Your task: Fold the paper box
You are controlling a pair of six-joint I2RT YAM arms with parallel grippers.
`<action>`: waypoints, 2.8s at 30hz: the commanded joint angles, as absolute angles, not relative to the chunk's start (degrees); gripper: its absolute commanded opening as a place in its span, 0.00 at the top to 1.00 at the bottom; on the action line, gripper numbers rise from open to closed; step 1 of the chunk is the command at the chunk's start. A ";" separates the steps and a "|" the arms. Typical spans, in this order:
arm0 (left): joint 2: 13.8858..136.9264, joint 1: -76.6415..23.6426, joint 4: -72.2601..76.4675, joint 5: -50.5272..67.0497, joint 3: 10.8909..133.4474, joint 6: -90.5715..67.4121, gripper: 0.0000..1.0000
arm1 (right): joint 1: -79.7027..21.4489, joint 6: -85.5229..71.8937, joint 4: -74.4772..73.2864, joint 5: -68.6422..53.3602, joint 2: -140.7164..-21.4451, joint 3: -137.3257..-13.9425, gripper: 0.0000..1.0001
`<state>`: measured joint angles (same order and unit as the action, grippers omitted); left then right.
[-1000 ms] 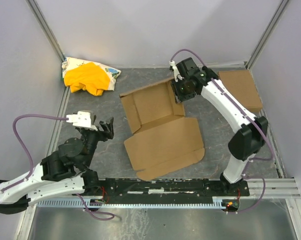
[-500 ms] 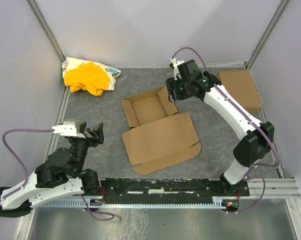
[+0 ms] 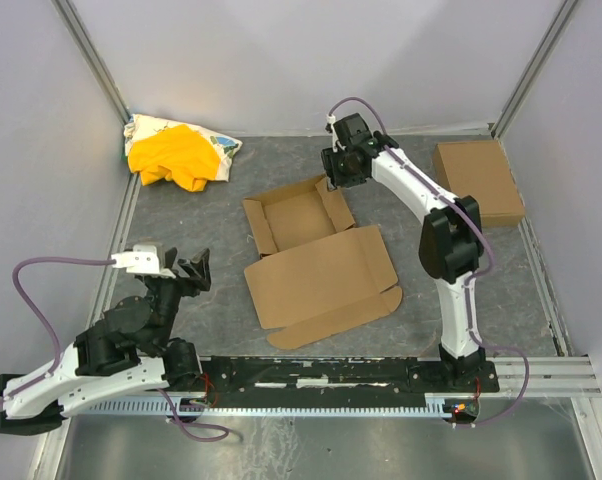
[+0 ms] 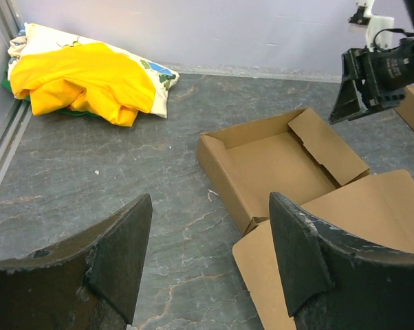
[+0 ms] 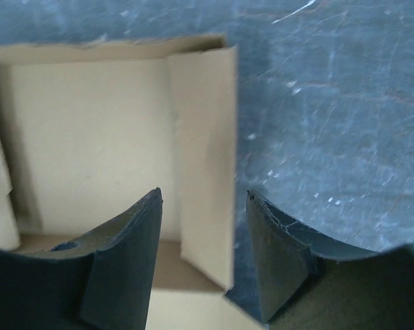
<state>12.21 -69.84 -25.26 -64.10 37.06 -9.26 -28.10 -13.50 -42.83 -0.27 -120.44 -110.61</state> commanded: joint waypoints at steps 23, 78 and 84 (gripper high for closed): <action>15.03 -65.13 -24.34 -59.79 35.78 -12.30 0.25 | -25.62 -9.86 -42.92 -4.65 -128.50 -112.25 0.64; 13.79 -61.73 -24.03 -56.60 35.25 -11.93 0.25 | -48.10 -18.53 -39.19 12.27 -112.78 -102.15 0.29; 12.50 -61.37 -23.91 -56.45 35.07 -12.13 0.25 | -52.02 -21.43 -38.44 11.39 -118.66 -106.62 0.33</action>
<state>13.43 -61.98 -25.61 -56.84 35.22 -10.68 -51.55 -17.87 -39.00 12.08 -116.33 -100.95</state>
